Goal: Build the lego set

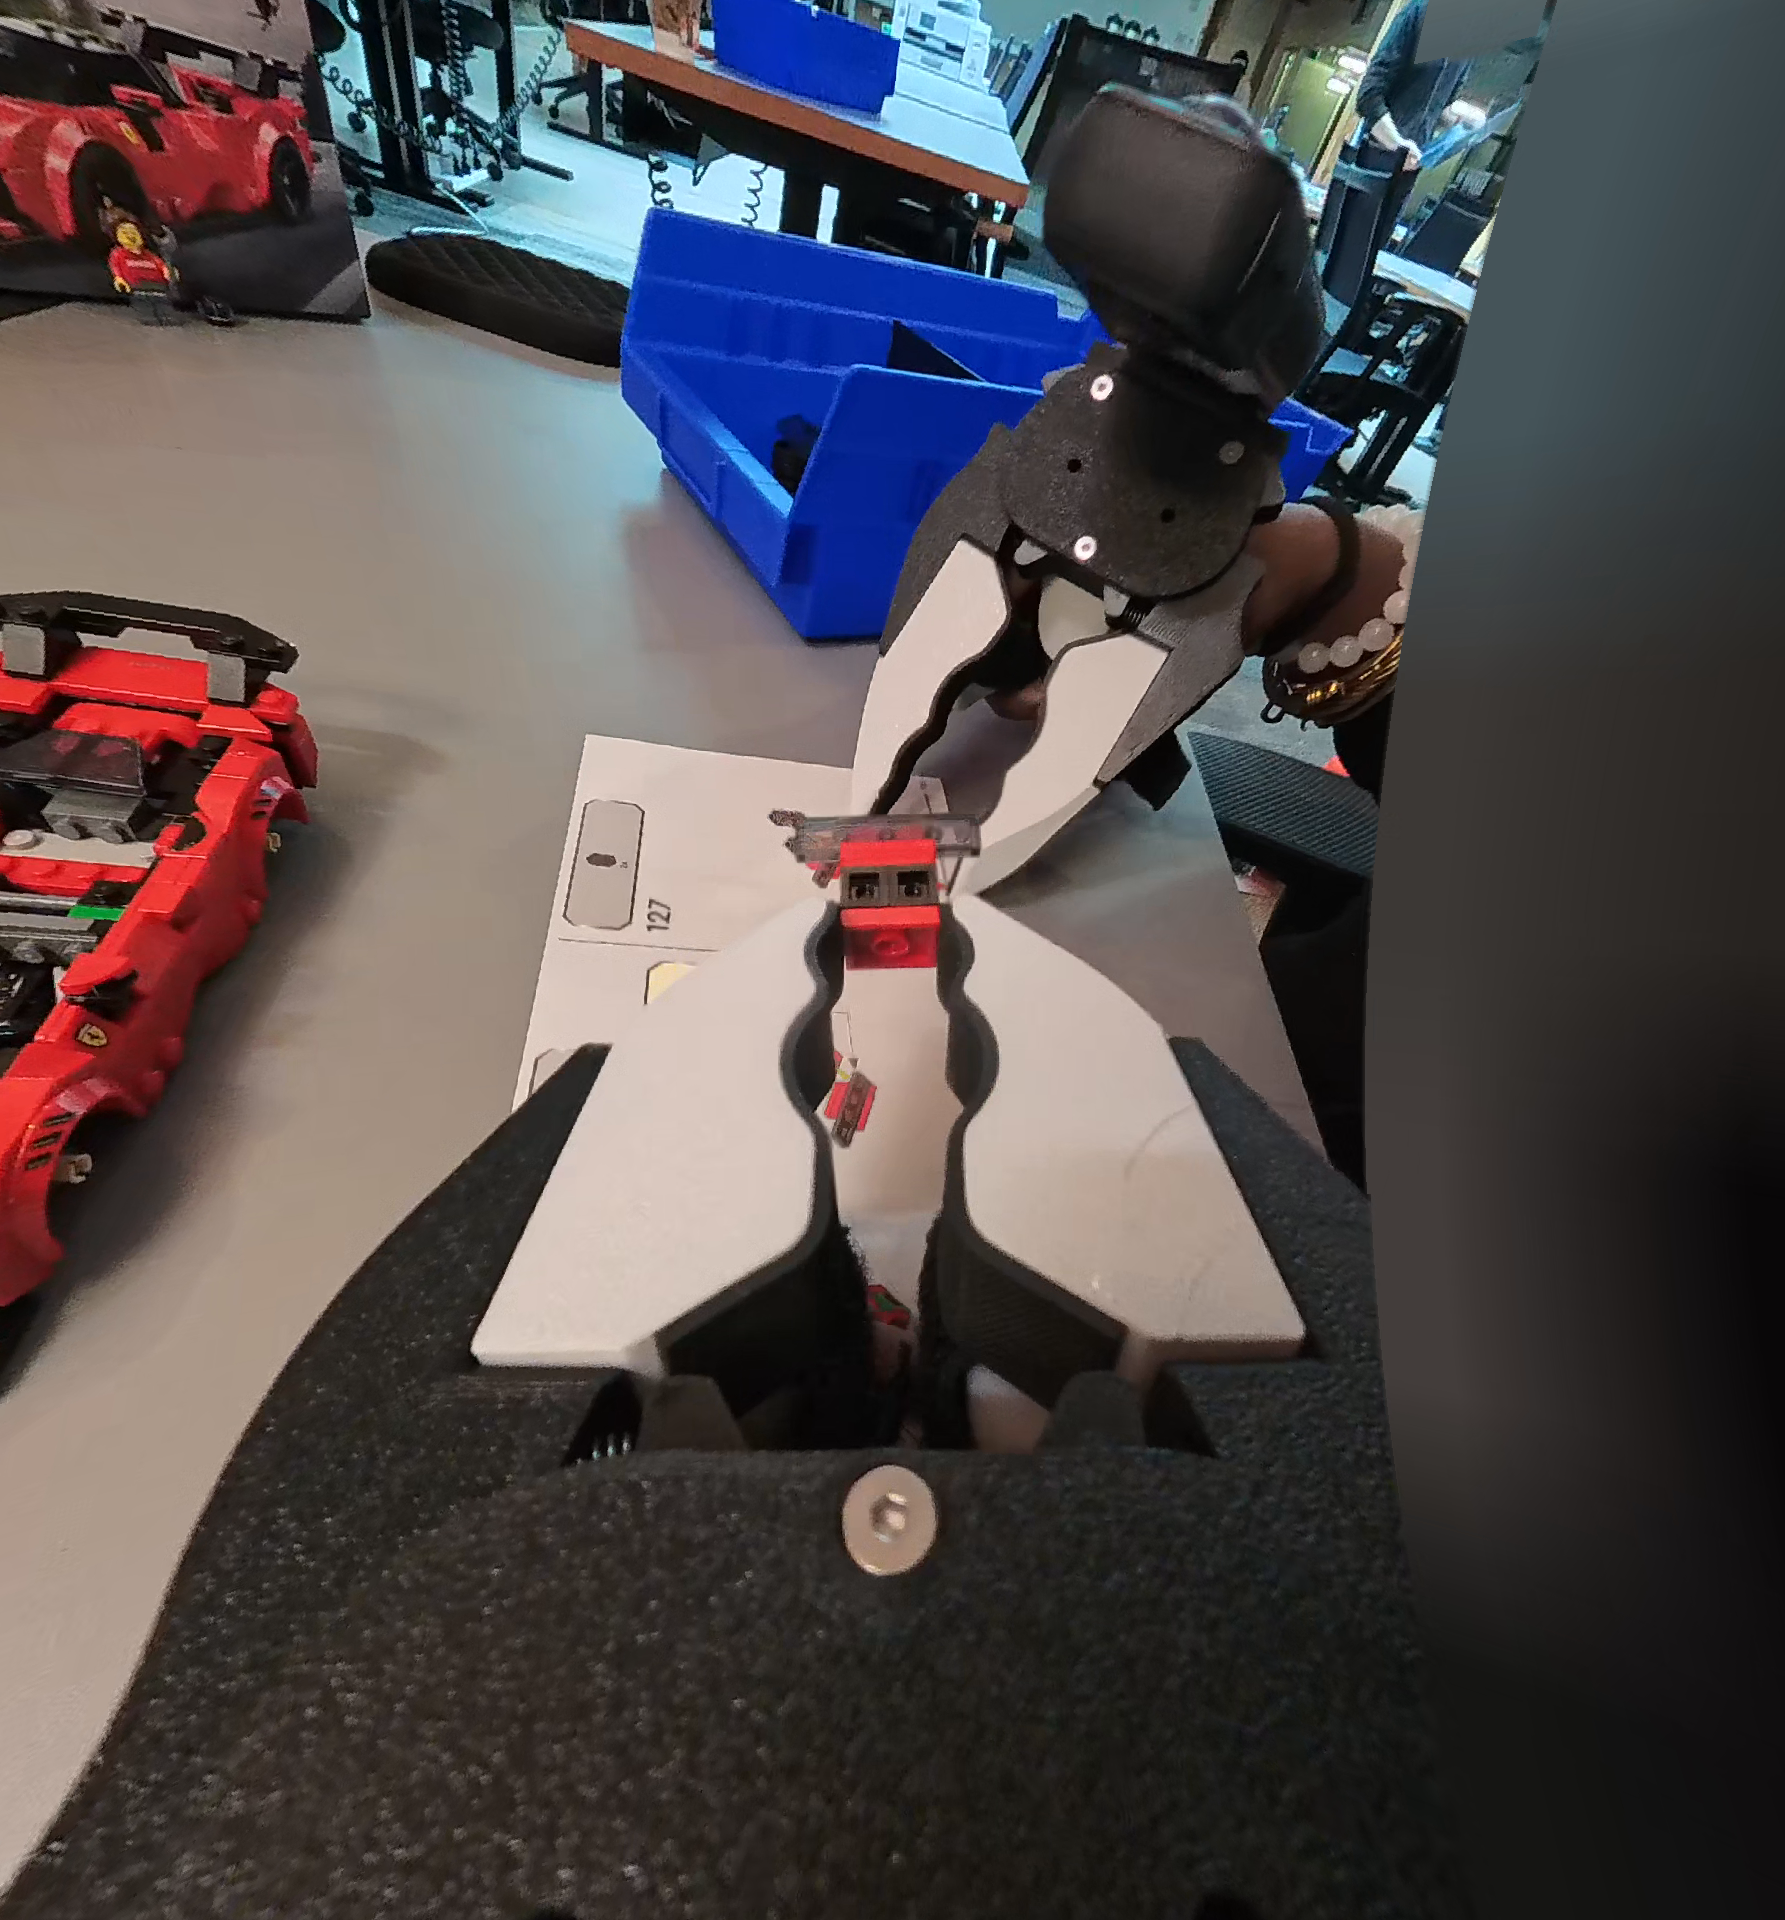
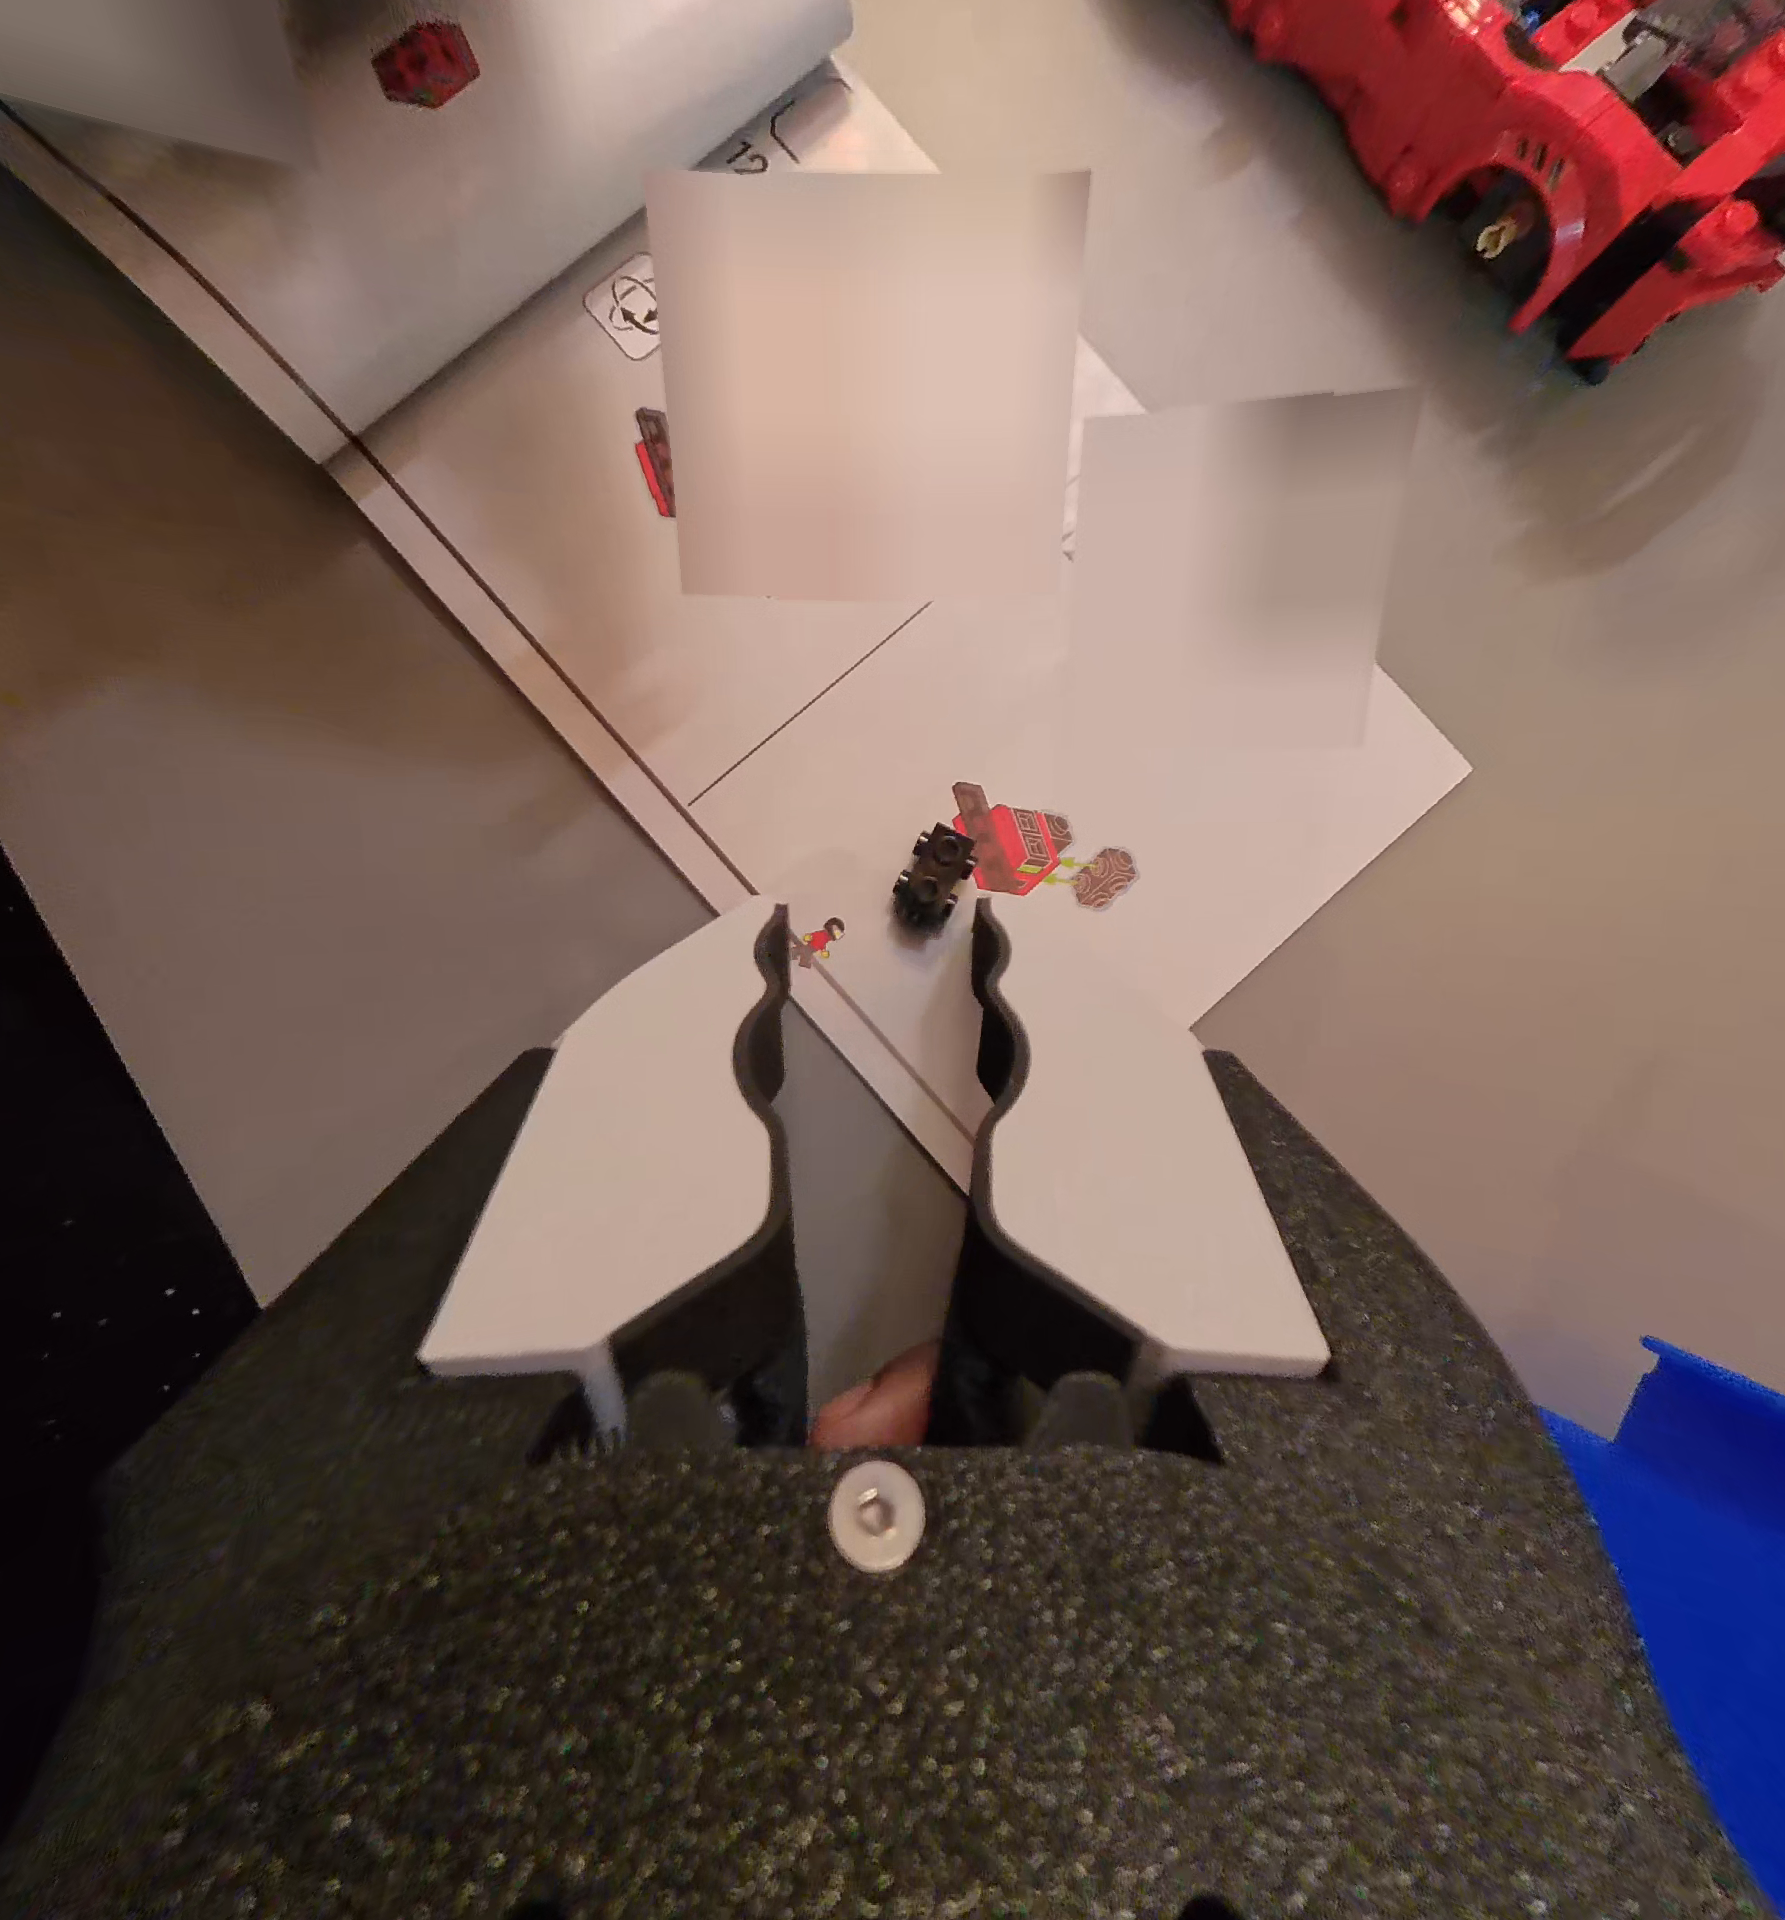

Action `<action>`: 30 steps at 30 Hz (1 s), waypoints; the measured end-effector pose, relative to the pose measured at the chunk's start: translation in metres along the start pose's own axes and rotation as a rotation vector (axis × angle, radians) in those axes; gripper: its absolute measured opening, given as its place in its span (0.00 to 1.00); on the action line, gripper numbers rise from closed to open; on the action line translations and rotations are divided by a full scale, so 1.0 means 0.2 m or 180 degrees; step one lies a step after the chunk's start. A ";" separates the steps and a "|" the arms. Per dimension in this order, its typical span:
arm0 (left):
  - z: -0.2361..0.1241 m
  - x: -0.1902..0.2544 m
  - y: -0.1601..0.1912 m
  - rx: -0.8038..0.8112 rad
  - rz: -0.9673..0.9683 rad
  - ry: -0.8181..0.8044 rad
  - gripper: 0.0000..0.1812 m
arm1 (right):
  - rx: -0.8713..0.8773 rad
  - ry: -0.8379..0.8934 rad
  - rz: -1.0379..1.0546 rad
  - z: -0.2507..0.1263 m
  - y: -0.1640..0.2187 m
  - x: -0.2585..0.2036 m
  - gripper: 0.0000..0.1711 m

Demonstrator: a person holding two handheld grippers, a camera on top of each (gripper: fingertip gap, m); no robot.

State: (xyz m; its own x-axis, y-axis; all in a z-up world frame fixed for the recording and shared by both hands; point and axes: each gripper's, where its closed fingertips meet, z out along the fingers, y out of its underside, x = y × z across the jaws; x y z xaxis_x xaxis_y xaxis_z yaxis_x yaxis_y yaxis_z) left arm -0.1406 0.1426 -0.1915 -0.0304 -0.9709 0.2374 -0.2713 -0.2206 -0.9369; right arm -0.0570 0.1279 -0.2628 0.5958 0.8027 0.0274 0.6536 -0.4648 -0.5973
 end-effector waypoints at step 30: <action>-0.04 0.06 -0.38 0.1739 -0.1192 0.0529 0.24 | 0.3425 0.0557 -0.0080 -0.35 -0.77 0.01 0.15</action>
State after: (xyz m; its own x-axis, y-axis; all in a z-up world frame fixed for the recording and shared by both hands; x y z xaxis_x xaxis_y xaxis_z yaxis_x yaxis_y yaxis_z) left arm -0.1276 0.1488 -0.1164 -0.1883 -0.8024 0.5663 0.2309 -0.5966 -0.7686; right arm -0.1237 0.1748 -0.1149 0.7017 0.7036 0.1122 -0.0334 0.1898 -0.9813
